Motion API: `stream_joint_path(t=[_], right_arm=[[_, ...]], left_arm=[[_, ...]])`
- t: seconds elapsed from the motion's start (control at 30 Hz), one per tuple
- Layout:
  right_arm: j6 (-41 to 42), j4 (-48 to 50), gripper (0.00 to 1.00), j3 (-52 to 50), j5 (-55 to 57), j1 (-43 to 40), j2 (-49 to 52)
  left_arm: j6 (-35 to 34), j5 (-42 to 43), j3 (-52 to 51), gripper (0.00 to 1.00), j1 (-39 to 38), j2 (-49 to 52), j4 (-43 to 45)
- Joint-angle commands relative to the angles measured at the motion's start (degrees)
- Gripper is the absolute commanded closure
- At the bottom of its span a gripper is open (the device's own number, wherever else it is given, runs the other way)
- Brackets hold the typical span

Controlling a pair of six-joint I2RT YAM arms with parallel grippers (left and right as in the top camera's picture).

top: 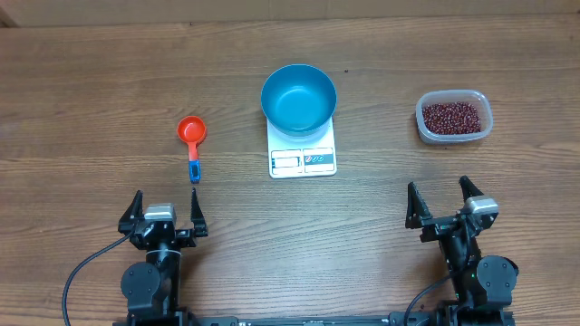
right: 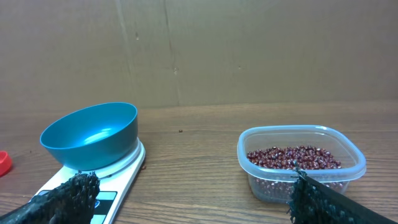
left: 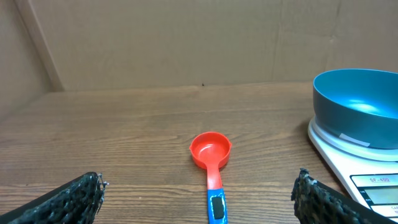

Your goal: Scoop item into bowl and weigh 150g on scale

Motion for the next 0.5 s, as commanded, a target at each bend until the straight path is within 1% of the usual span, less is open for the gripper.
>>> stream_joint_path(t=[0.0, 0.47], right_arm=[[0.4, 0.3, 0.0, -0.6, 0.6, 0.4, -0.6], [0.4, 0.3, 0.0, -0.6, 0.6, 0.4, -0.6]], left_arm=[[-0.3, -0.3, -0.2, 0.0, 0.2, -0.5, -0.1], [-0.3, -0.3, -0.2, 0.0, 0.2, -0.5, -0.1]])
